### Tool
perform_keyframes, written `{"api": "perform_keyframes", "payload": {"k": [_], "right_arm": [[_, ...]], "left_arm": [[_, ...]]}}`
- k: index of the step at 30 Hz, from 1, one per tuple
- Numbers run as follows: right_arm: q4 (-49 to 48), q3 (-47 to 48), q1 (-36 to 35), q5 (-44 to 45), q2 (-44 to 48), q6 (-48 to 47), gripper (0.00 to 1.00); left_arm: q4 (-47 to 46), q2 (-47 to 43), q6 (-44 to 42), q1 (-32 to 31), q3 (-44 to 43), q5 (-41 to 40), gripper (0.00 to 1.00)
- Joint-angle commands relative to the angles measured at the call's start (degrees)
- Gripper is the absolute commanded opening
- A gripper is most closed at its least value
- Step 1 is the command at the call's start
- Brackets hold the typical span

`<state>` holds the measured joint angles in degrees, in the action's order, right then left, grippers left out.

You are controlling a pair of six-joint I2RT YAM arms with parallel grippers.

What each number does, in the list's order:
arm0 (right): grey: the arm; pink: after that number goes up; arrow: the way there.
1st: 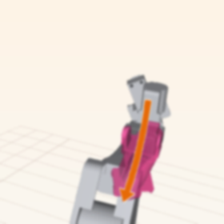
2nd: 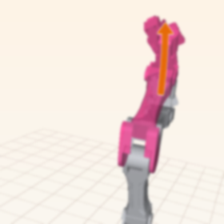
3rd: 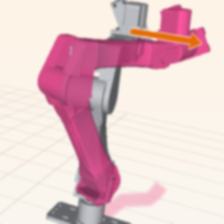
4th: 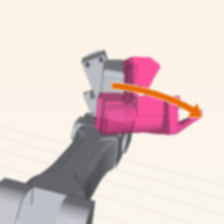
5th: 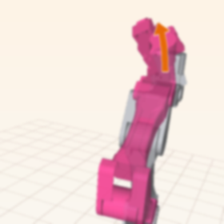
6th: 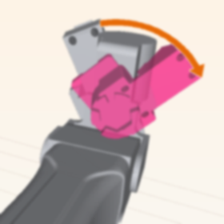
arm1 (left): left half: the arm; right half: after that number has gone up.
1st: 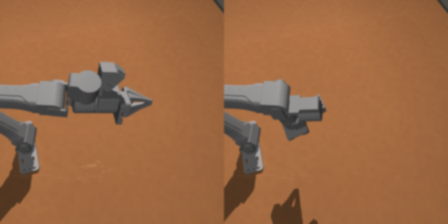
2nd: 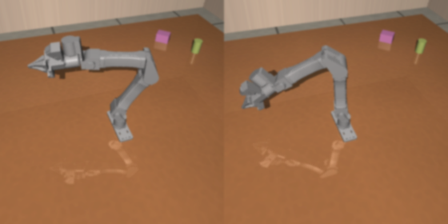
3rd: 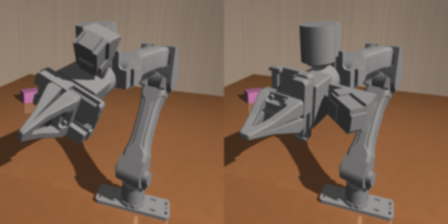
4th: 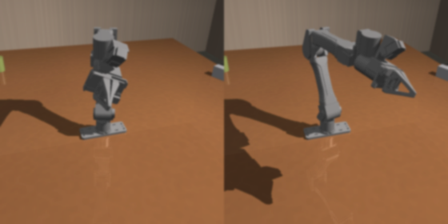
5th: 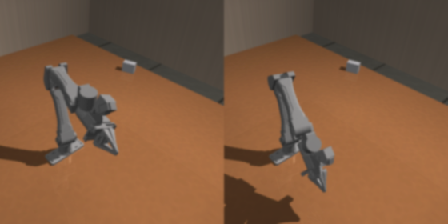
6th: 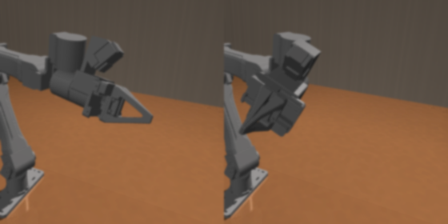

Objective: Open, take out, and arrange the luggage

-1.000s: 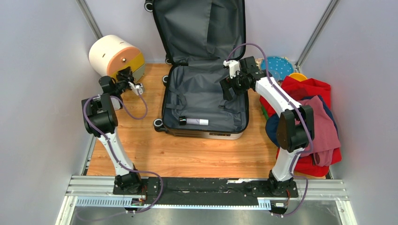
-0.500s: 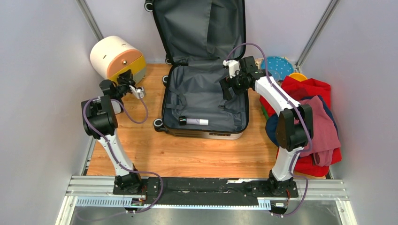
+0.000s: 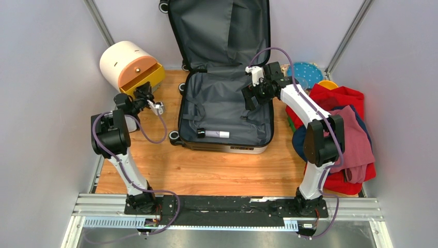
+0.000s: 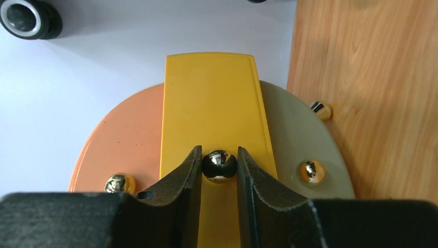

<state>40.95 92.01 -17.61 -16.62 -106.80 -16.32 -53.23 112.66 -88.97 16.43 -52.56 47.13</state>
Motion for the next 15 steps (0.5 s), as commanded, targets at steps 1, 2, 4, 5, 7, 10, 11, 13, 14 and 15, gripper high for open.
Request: {"api": "perform_keyframes", "payload": {"k": [1,2,4,5,7,10,11,13,14,15], "right_arm": [[-0.52,1.42,-0.24,-0.78,0.72,0.32,0.96],[-0.52,1.33,-0.24,-0.87,0.72,0.32,0.96],[-0.52,1.33,-0.15,-0.78,0.81,0.41,0.96],[-0.69,1.25,-0.24,-0.87,0.89,0.41,0.96],[-0.69,1.16,-0.24,-0.96,0.98,0.41,0.96],[-0.78,0.89,-0.24,-1.04,1.07,0.41,0.96],[-0.70,0.72,-0.24,-1.04,1.16,0.41,0.96],[-0.78,0.54,-0.24,-1.04,1.33,0.41,0.96],[-0.87,0.54,-0.24,-1.04,1.25,0.32,0.96],[-0.78,0.37,-0.15,-1.04,1.51,0.41,0.96]], "left_arm": [[0.50,-3.41,0.82,-1.75,3.33,4.19,0.22],[0.41,-4.02,0.73,-1.92,3.77,4.37,0.22],[0.41,-4.64,0.55,-2.45,5.09,4.54,0.22],[0.32,-5.17,0.38,-2.62,5.53,4.81,0.22],[0.23,-5.70,0.29,-2.98,6.58,5.07,0.22],[0.24,-6.57,0.37,-3.33,7.64,4.90,0.23],[0.15,-6.75,0.37,-3.42,7.90,4.81,0.24],[0.06,-7.19,0.29,-3.68,8.78,4.90,0.25],[-0.03,-7.37,0.29,-3.68,9.13,4.90,0.29],[-0.03,-7.37,0.11,-3.77,9.40,4.90,0.32]]}}
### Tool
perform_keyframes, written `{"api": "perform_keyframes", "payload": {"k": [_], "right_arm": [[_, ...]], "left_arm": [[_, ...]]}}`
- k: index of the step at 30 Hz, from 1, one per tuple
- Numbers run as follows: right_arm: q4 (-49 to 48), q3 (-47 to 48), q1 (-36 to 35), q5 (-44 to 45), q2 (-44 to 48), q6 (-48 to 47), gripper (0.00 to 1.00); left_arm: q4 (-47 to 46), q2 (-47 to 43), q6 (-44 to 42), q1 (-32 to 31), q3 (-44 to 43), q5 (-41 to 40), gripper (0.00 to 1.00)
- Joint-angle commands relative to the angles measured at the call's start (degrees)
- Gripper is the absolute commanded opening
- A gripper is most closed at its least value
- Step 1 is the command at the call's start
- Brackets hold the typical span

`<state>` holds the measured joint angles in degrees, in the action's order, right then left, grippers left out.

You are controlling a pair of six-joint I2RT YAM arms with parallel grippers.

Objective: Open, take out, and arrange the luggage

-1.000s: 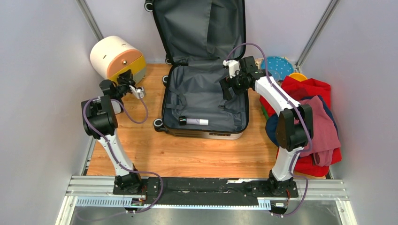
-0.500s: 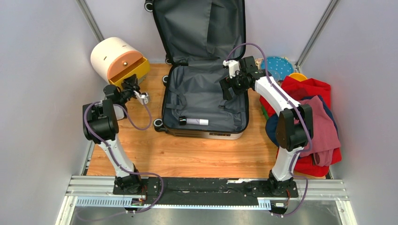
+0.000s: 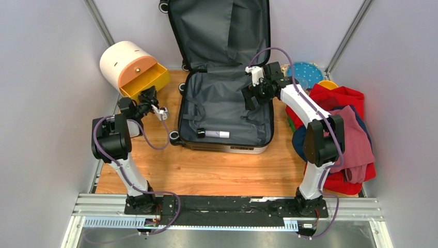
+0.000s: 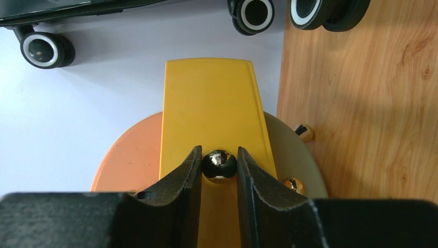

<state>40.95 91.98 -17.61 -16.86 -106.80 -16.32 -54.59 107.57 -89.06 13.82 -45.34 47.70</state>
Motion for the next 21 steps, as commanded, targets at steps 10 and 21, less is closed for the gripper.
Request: {"api": "perform_keyframes", "payload": {"k": [10,21], "right_arm": [[-0.43,0.56,-0.24,-3.34,2.04,0.41,0.96],[5.01,6.88,-4.80,-20.30,-3.05,-2.29,0.91]], "left_arm": [[0.18,-6.31,3.01,-1.61,4.73,5.03,0.67],[19.85,-27.22,11.07,-5.47,15.19,12.24,0.67]]}}
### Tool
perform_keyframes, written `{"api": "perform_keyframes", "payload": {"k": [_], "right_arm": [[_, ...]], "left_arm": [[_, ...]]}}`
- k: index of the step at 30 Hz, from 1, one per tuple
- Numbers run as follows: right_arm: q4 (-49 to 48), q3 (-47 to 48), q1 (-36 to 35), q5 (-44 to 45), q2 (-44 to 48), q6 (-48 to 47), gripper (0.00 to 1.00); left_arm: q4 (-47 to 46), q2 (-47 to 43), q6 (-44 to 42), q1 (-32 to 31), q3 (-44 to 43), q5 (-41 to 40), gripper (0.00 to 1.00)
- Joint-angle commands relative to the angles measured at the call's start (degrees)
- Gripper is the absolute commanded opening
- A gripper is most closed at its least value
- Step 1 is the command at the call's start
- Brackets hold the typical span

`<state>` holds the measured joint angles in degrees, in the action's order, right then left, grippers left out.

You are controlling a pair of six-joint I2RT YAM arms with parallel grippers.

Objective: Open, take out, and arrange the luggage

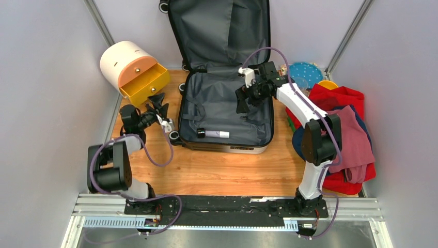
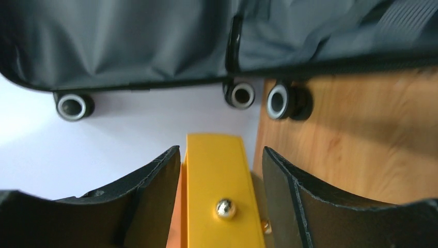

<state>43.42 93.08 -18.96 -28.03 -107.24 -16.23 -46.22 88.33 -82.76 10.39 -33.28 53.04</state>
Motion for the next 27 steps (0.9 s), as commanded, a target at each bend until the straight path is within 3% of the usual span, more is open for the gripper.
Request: {"api": "perform_keyframes", "payload": {"k": [1,4,11,14,20,27], "right_arm": [[5.42,6.84,-5.28,-10.63,-3.49,-3.80,0.89],[8.60,9.66,-8.97,-11.43,-6.40,-8.98,0.86],[11.34,11.86,-16.01,-6.43,-11.58,-16.55,0.84],[11.51,10.90,-18.21,-4.14,-13.16,-19.54,0.84],[9.67,9.14,-20.76,-1.24,-16.24,-21.56,0.84],[0.47,4.84,-21.91,6.13,-18.53,-20.43,0.79]], "left_arm": [[17.42,-11.74,6.02,-3.17,3.04,7.34,0.68],[25.63,-17.82,15.40,-4.76,2.08,6.13,0.71],[24.42,-25.40,52.46,-6.00,-0.38,-6.44,0.72],[25.03,-26.81,59.71,-6.00,-2.23,-9.44,0.72],[25.65,-29.01,66.04,-5.04,-1.61,-16.91,0.72],[27.32,-27.69,70.90,-2.13,-2.05,-19.54,0.71]]}}
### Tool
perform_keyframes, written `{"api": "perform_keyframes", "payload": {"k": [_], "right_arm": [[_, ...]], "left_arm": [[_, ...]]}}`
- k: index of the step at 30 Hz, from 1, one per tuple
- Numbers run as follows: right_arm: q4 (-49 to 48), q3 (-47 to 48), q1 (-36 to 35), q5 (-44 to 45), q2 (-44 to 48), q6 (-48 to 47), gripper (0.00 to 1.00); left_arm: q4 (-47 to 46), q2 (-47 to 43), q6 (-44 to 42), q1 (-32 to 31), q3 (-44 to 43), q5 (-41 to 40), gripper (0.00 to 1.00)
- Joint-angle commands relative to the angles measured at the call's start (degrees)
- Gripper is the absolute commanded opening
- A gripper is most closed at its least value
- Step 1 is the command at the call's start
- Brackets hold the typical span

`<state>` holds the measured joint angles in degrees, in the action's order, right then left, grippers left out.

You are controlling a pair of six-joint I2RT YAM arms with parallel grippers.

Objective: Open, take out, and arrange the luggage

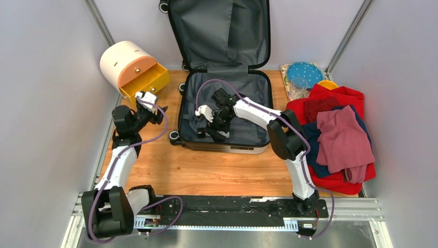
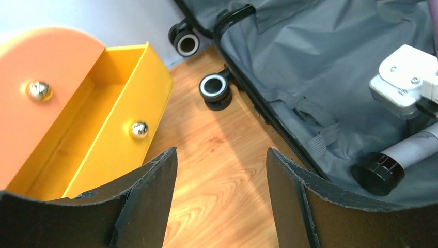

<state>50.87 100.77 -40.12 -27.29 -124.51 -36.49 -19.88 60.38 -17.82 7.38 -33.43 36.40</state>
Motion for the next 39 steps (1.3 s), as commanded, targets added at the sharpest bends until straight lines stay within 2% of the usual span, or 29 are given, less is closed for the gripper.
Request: {"api": "perform_keyframes", "payload": {"k": [1,4,5,7,11,13,14,23,27,28,32,33,35,36,39], "right_arm": [[-8.23,-3.38,-0.66,7.93,-1.35,0.01,0.77],[-11.23,-4.35,-0.75,12.15,-1.09,0.02,0.63],[-11.58,-4.53,-0.75,12.95,-0.74,-0.07,0.55],[-12.11,-5.06,-0.66,13.93,0.66,-0.77,0.48],[-11.76,-5.59,-0.40,13.49,4.27,-0.78,0.20],[-10.80,-5.41,0.04,12.96,6.28,-0.51,0.10],[-10.45,-4.98,0.39,12.79,6.73,-0.08,0.01],[-5.43,1.09,6.98,6.91,11.65,5.28,0.00],[-7.18,6.35,10.66,0.60,12.18,13.00,0.00],[-7.97,7.32,11.28,-0.82,12.10,17.72,0.00],[-12.98,10.32,12.52,-6.54,12.97,26.98,0.00],[-18.56,9.54,12.87,-8.38,14.45,30.30,0.00],[-27.01,4.63,13.40,-9.62,16.22,43.21,0.00],[-35.93,2.78,13.75,-10.06,17.36,47.35,0.00],[-45.73,1.09,13.49,-8.76,17.81,59.93,0.00]], "left_arm": [[0.98,0.35,5.96,0.97,-1.99,-3.09,0.71],[1.07,1.32,5.87,0.97,-2.34,-3.62,0.71],[1.16,1.58,6.13,0.97,-2.43,-3.71,0.71],[0.98,2.28,6.31,1.06,-2.78,-3.88,0.71],[0.72,3.08,7.80,1.06,-3.48,-3.09,0.71],[0.81,3.78,8.50,0.97,-4.10,-2.65,0.71],[1.07,3.95,9.38,1.06,-4.45,-2.48,0.70],[5.46,7.99,19.39,0.97,-13.31,1.39,0.69],[4.59,9.40,24.75,1.06,-15.96,4.98,0.68],[4.06,9.67,27.90,0.97,-16.31,5.69,0.68],[-0.06,11.86,37.58,-0.25,-18.42,10.70,0.69],[-0.94,12.13,39.95,-0.69,-18.51,11.14,0.69],[-4.44,12.57,46.72,-1.83,-17.73,11.58,0.69],[-5.51,12.83,48.74,-3.14,-17.20,11.06,0.69],[-9.38,13.36,54.73,-5.26,-15.44,8.61,0.70]]}}
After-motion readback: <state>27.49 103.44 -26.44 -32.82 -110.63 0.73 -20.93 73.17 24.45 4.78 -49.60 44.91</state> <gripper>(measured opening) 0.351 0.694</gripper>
